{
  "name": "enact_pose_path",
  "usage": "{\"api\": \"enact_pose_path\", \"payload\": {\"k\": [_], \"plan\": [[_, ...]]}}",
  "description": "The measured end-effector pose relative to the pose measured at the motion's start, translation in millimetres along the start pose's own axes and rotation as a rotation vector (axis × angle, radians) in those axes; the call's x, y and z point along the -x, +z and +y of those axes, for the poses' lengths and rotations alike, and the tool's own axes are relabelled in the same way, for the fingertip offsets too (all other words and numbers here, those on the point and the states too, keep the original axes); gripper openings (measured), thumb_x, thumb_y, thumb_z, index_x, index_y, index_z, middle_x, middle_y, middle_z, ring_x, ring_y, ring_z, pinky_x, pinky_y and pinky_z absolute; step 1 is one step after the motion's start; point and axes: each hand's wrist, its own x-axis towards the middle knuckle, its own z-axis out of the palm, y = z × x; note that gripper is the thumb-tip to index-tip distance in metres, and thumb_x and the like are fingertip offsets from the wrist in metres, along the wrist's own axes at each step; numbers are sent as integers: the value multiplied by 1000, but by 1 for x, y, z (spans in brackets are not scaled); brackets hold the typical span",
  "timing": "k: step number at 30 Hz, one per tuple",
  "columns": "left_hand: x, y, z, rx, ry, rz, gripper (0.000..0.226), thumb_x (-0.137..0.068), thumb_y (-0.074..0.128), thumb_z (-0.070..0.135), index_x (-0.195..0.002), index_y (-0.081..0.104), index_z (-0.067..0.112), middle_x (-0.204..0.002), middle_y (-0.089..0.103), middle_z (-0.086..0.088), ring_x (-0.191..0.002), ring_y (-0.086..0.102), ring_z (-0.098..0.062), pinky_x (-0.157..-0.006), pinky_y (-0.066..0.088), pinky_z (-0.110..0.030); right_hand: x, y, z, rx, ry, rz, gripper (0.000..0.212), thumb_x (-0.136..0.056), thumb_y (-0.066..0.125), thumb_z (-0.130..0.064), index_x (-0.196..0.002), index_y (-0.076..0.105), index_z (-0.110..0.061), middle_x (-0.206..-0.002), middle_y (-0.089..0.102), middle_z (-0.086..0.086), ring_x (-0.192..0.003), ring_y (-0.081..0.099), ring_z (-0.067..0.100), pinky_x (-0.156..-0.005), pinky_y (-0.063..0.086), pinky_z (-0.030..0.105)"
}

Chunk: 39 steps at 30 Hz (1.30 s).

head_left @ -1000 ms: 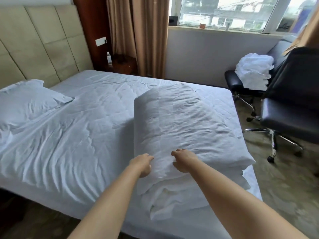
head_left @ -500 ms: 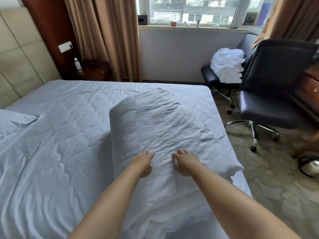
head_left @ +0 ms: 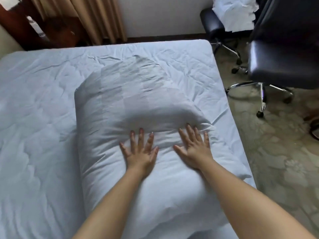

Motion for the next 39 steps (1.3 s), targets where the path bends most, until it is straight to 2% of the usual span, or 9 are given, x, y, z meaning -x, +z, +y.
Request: {"api": "enact_pose_path", "payload": {"k": [4, 9, 12, 14, 17, 21, 24, 30, 39], "plan": [[-14, 53, 8, -53, 21, 5, 67, -89, 25, 57, -150, 6, 36, -161, 6, -5, -147, 4, -31, -107, -8, -66, -18, 49, 26, -33, 14, -36, 85, -70, -1, -76, -147, -15, -41, -159, -19, -5, -148, -12, 17, -117, -13, 46], [-30, 80, -2, -167, 0, -66, 60, -86, 30, 56, -140, 44, 34, -148, 42, -6, -137, 36, -36, -105, 2, -64, -42, 69, 20, -47, 2, -144, 88, -70, 1, -74, -151, 7, -40, -161, -2, -1, -148, 3, 22, -115, -6, 48], [-36, 58, -6, -163, 21, -19, 55, -83, 36, 53, -131, 55, 32, -131, 59, -8, -117, 57, -35, -96, 26, -57, -56, 61, 3, -69, 22, 86, 69, -78, 27, -64, -128, 53, -25, -139, 44, 15, -125, 43, 35, -107, 23, 47], [-45, 36, -13, -114, 103, 148, 47, -85, 38, 46, -127, 50, 30, -117, 64, -7, -104, 61, -31, -90, 37, -50, -71, 52, -11, -106, 17, 284, 53, -78, 39, -55, -111, 56, -17, -122, 50, 16, -110, 47, 34, -99, 32, 44], [-77, 7, -29, -75, 62, 346, 45, -88, 38, 40, -131, 42, 28, -121, 52, -5, -110, 50, -28, -100, 35, -55, -104, 31, -31, -161, -41, 442, 51, -81, 39, -51, -119, 44, -19, -128, 38, 12, -117, 38, 30, -107, 20, 41], [-138, -27, -46, -73, -96, 201, 67, -86, 13, 55, -150, 12, 37, -159, 15, 1, -145, 10, -20, -111, 1, -62, -153, 6, -54, -94, -177, 460, 59, -86, 38, -53, -137, 39, -24, -141, 31, 12, -130, 31, 30, -112, 14, 46], [-182, -41, -59, -65, -116, 187, 74, -79, -6, 60, -149, 1, 39, -161, -6, 7, -148, -11, -19, -111, -13, -58, -192, -8, -69, -25, -205, 414, 64, -85, 36, -57, -141, 43, -28, -151, 33, 13, -139, 25, 27, -114, 10, 45], [-249, -43, -82, -106, -144, 208, 63, -87, -1, 58, -148, -1, 44, -160, -12, 6, -147, -15, -23, -109, -15, -60, -276, -29, -104, 59, -190, 224, 70, -87, 4, -62, -152, 4, -35, -161, -6, 0, -148, -7, 18, -113, -17, 42], [-377, -28, -144, 23, -320, 232, 53, -100, 15, 47, -149, -3, 44, -161, -6, 3, -148, -11, -22, -115, -12, -52, -397, -11, -141, -20, -154, 218, 65, -95, 23, -60, -152, 4, -36, -161, -7, -2, -147, -12, 15, -117, -14, 44]]}}
